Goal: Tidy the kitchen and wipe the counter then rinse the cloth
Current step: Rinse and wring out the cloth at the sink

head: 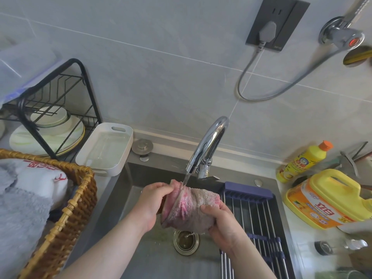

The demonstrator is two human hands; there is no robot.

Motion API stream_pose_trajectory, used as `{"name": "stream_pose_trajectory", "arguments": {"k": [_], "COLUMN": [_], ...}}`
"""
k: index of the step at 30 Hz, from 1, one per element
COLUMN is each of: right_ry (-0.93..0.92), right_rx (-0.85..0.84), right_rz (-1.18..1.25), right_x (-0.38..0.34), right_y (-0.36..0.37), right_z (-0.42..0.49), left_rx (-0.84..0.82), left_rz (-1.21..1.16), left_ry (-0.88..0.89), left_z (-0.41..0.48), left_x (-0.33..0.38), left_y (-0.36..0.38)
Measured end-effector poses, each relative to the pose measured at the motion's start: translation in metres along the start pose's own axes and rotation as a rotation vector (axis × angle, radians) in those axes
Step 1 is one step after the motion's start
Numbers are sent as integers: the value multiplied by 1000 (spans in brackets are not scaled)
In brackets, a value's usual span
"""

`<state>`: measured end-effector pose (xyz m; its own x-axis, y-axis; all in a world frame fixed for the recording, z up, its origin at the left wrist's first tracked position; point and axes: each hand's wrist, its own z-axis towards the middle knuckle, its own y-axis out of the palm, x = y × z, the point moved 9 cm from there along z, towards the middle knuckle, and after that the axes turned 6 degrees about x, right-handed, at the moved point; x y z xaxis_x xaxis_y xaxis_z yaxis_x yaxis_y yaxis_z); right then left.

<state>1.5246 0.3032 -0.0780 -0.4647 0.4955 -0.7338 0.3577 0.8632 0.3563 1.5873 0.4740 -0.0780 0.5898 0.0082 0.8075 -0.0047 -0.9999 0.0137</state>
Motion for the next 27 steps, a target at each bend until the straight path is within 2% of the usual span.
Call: {"name": "stream_pose_trajectory", "arguments": {"k": [4, 11, 22, 27], "right_ry": [-18, -89, -77, -86], "right_rx": [-5, 23, 27, -22], "right_rz": [-25, -89, -98, -154], "right_x": [-1, -7, -3, 3], "right_y": [3, 5, 16, 27], "right_z": [1, 5, 13, 10], "left_rx": [72, 96, 30, 137], "left_rz": [131, 145, 32, 187], "left_ry": [70, 145, 40, 170], "left_z": [2, -3, 5, -4], "left_x": [6, 12, 0, 12], "left_y": [-4, -4, -17, -19]}}
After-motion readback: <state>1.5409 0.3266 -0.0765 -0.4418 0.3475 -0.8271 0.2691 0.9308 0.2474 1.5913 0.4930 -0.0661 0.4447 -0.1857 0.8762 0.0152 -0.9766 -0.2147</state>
